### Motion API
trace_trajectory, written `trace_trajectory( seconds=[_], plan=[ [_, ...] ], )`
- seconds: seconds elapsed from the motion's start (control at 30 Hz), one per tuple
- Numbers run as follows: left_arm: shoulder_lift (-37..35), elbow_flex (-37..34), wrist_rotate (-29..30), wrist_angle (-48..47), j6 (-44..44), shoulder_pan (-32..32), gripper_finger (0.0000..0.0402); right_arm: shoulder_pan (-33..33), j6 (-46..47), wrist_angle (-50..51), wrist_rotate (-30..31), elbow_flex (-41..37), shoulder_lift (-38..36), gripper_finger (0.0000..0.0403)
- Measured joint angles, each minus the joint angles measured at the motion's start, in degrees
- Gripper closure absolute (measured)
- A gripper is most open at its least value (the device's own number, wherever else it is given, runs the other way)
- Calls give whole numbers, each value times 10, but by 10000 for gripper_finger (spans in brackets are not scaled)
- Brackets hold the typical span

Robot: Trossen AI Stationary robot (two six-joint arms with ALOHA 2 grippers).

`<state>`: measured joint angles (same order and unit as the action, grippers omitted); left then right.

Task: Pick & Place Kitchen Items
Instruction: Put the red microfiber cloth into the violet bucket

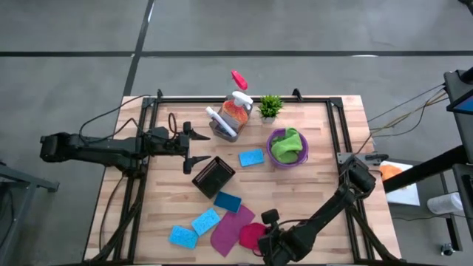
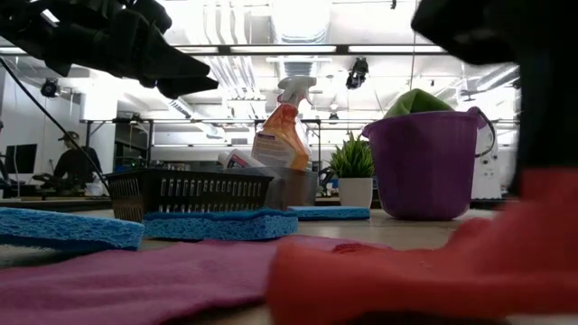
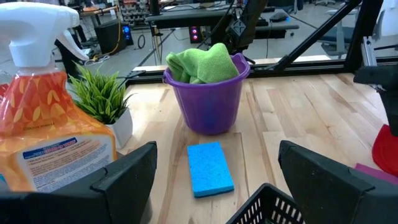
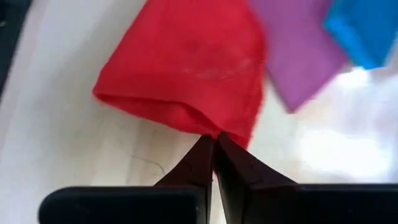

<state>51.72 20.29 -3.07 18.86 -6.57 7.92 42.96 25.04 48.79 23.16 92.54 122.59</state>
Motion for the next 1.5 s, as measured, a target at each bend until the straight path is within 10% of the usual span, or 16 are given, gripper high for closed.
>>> trace_trajectory(
  seconds=[0.57,1.1,1.5],
  plan=[
    [0,0,0,4,0,0,66,0,-6,-37,118,-19,-150,385],
    [0,0,0,17,-9,0,66,-34,-259,-728,117,-448,-386,385],
    [0,0,0,19,-9,0,66,-147,-327,-578,186,-562,-672,385]
  ],
)
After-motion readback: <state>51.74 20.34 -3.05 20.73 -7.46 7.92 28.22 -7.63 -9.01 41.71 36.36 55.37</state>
